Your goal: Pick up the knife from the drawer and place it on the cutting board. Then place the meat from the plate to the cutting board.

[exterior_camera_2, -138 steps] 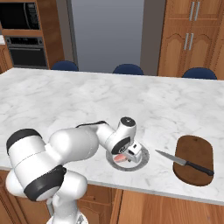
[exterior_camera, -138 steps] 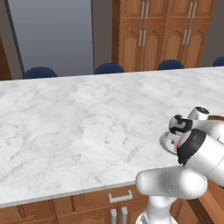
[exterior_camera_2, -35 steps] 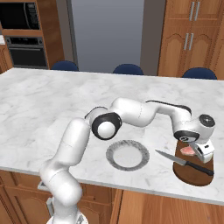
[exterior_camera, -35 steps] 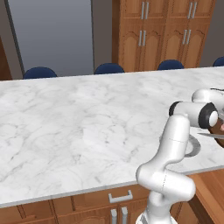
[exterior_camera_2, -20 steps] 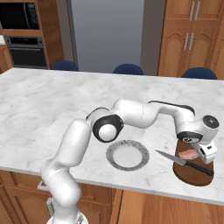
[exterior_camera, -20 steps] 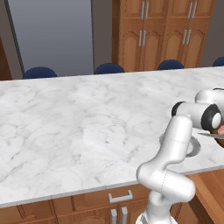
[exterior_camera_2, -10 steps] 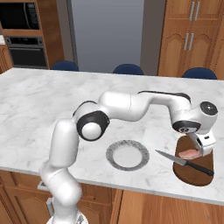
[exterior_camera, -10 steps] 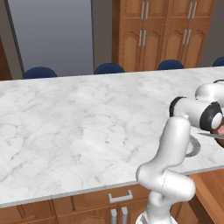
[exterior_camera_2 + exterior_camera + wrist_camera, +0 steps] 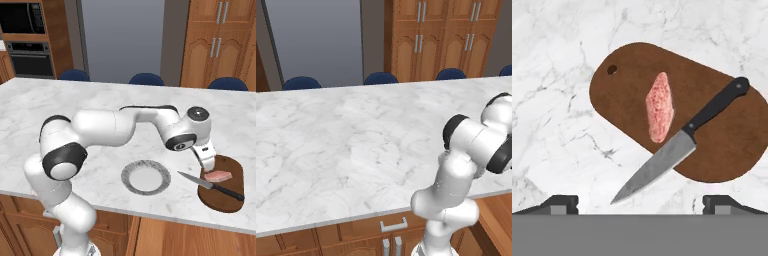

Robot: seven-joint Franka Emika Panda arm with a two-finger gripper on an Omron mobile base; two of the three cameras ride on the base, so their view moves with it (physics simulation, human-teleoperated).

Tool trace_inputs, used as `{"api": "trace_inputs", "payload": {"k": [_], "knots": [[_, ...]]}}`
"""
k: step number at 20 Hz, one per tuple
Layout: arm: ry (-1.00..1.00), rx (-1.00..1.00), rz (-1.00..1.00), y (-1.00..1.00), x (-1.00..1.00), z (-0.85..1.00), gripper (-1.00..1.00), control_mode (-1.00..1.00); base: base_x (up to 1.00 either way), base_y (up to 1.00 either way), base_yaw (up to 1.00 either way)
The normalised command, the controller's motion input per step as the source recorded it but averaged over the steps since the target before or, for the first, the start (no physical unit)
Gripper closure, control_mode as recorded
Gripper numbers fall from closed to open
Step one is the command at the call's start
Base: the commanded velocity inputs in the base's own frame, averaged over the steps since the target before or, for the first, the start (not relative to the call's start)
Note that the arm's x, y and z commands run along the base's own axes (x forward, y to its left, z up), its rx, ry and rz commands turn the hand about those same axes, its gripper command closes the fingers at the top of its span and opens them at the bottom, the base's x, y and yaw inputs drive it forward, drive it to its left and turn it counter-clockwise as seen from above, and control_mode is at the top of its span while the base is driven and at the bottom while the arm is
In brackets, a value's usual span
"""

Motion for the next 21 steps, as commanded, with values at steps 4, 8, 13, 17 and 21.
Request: {"api": "trace_inputs", "payload": {"k": [4, 8, 13, 17, 21], "knots": [[0.0, -0.18, -0.11, 1.0, -0.19, 0.37, -1.0, -1.0, 0.0, 0.0, 0.0], [-0.03, -0.17, -0.12, 1.0, -0.23, 0.34, -1.0, -1.0, 0.0, 0.0, 0.0], [-0.04, -0.17, -0.11, 0.97, -0.22, 0.26, -1.0, -1.0, 0.0, 0.0, 0.0], [-0.01, -0.15, -0.07, 0.81, -0.1, 0.18, -1.0, -1.0, 0.0, 0.0, 0.0], [0.03, -0.05, 0.0, 0.27, 0.0, 0.0, -1.0, -1.0, 0.0, 0.0, 0.0]]}}
